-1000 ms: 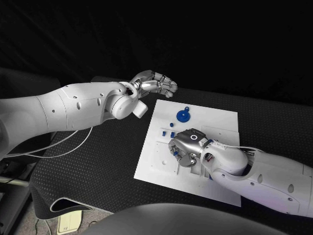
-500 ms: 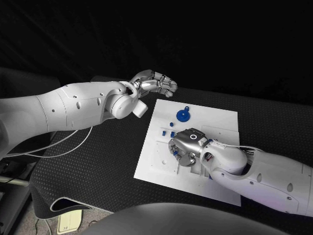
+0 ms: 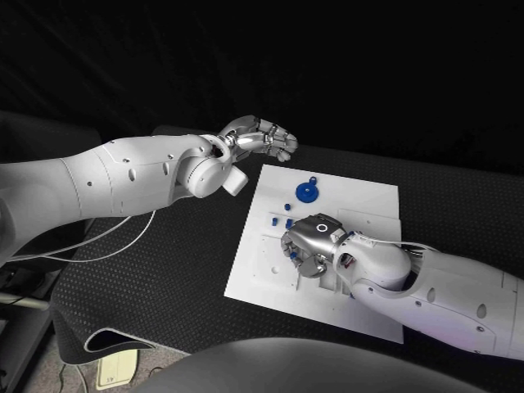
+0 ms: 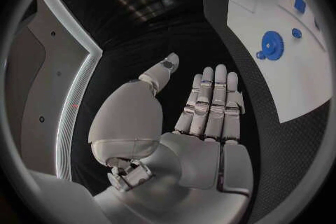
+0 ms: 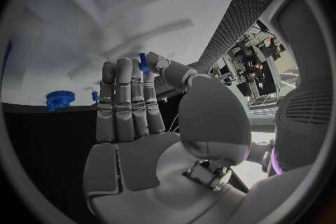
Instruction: Assemble the parts on the task board
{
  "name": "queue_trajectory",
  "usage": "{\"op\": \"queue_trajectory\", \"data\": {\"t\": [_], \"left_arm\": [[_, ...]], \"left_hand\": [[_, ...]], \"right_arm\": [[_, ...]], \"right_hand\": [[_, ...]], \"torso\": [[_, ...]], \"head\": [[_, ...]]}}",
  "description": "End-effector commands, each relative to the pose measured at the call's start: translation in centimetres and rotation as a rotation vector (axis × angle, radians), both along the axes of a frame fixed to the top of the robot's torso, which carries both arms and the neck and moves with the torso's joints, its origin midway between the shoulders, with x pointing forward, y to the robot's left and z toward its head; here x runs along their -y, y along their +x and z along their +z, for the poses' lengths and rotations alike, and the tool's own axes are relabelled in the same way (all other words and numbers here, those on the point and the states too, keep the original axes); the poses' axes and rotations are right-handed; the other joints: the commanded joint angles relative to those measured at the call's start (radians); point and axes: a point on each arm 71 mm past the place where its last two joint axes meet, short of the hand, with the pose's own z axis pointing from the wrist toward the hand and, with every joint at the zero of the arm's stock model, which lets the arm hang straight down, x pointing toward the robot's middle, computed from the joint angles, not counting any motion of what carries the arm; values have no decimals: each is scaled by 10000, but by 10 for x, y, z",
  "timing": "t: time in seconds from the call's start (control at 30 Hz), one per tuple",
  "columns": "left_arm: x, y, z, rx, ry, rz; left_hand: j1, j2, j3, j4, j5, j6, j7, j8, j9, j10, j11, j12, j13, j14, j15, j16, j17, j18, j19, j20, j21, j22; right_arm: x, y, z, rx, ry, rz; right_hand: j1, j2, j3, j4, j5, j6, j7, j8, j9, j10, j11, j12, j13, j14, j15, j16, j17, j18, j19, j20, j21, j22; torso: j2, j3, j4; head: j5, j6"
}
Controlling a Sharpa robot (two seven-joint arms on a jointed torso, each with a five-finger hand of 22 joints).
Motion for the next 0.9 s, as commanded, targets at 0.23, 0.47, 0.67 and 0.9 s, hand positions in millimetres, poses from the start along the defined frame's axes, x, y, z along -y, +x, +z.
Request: {"op": "queue_trajectory", "data": {"t": [0.23,0.47,0.67,0.9], "left_arm": [[4,-1,1,1,-138,-180],[4,-1,1,-5,-139,-187],[3,-1,1,-23,-128,-174],[2,-1,1,-30,-113,-145]], "left_hand": [[93,-20,8,74,23,-41,42,59,-14,65,9,-5,-19,26,-26,-26,16,91,85,7,-56,14],[94,-20,7,75,23,-41,43,61,-16,65,9,-5,-23,25,-26,-27,18,91,87,7,-62,17],[94,-21,6,76,23,-41,44,62,-17,65,9,-5,-25,25,-26,-28,20,90,88,7,-66,19],[89,-26,2,79,21,-42,45,62,-19,64,10,-5,-27,24,-25,-29,21,89,89,8,-70,21]], "right_arm": [[-6,-3,-2,-116,-316,182],[-8,-3,-3,-124,-461,163],[-1,0,-6,-359,-590,51],[1,1,-5,-618,-234,-84]], "right_hand": [[43,111,36,-38,22,38,8,-32,20,43,16,20,8,0,-52,-49,19,137,35,26,54,204],[35,125,26,-43,25,31,12,-41,26,32,20,10,18,-3,-50,-59,27,137,26,29,53,205],[-27,83,38,-42,34,-59,60,-148,23,-146,105,-139,15,-155,35,-201,44,132,-169,96,-24,203],[-278,-296,67,-2,249,-869,438,-673,-190,-1109,555,-702,-308,-849,448,-781,-182,-1,-936,308,-435,176]], "torso": [[-5,-3,0],[-9,-1,1],[-13,11,-4],[-11,11,-18]], "head": [[-1,-44],[-17,-51],[-19,-14],[-8,5]]}}
